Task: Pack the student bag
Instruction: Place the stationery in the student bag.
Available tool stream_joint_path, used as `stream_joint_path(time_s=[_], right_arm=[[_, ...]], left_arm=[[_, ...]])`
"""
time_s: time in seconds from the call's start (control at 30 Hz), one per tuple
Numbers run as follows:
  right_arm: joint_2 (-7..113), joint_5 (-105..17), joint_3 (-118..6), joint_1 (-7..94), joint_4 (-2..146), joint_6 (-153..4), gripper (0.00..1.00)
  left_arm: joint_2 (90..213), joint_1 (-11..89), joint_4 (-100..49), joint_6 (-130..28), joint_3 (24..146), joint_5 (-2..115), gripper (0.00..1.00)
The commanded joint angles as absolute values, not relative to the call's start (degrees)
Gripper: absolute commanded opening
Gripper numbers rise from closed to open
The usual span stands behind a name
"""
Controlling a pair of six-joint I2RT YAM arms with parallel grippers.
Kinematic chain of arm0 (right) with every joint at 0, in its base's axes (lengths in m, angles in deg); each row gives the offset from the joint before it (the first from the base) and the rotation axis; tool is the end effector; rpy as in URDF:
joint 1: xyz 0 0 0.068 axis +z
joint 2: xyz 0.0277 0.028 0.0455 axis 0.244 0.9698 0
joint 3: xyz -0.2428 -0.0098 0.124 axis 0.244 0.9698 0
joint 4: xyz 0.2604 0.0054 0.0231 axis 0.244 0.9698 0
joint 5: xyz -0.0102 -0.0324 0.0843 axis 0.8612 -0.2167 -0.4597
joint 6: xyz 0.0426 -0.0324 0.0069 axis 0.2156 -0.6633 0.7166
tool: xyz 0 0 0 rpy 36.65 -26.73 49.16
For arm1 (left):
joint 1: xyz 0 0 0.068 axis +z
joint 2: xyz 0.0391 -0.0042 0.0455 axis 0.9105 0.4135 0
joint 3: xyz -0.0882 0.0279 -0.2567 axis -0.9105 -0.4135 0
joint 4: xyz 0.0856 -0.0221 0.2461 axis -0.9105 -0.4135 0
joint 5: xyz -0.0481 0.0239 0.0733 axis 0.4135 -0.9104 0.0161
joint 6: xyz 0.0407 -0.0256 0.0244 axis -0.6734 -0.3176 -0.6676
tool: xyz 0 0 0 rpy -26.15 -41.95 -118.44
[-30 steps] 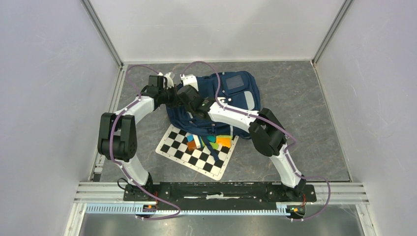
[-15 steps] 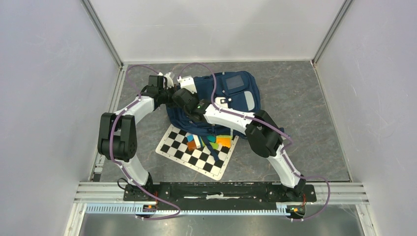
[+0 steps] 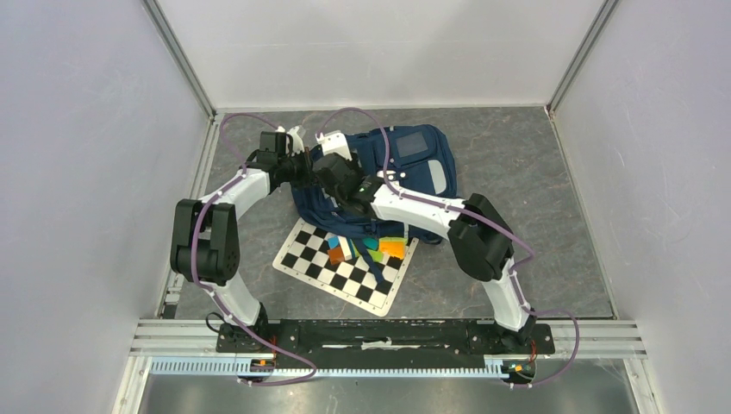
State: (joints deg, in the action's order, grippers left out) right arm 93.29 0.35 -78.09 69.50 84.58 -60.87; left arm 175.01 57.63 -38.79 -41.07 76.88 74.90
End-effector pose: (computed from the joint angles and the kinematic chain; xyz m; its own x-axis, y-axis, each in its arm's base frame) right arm 0.2944 0.3891 0.2335 -0.4584 -0.1686 -0.8726 -0.2462 0.9675 -0.0576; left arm 0.3627 -0.0668 0.2088 -0.8219 -0.2165 -0.5269 0.1414 0.8185 -0.5569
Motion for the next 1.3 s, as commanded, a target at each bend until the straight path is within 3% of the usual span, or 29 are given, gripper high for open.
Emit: stream_joint_path(time_s=[0.0, 0.33, 0.63, 1.0, 1.27], right_arm=[[89.1, -1.2, -78.4, 68.9, 78.1, -63.4, 0.71], [93.9, -7.7, -79.9, 66.1, 75.3, -63.5, 0.90], [98.5, -7.6, -83.1, 64.7, 78.4, -63.4, 0.91], [96.2, 7.3, -79.0, 64.6, 84.9, -62.2, 0.88], [90.9, -5.7, -76.5, 64.5, 78.8, -68.0, 0.97]], left_arm=[[171.3, 58.0, -41.3, -41.5, 76.4, 75.0, 0.02], [171.3, 58.0, -41.2, -41.5, 76.4, 75.2, 0.02], [171.3, 58.0, -41.2, -41.5, 76.4, 74.9, 0.02], [171.0, 58.0, -41.4, -41.7, 76.5, 74.5, 0.02], [170.9, 58.0, -41.5, -42.0, 76.6, 74.5, 0.02]])
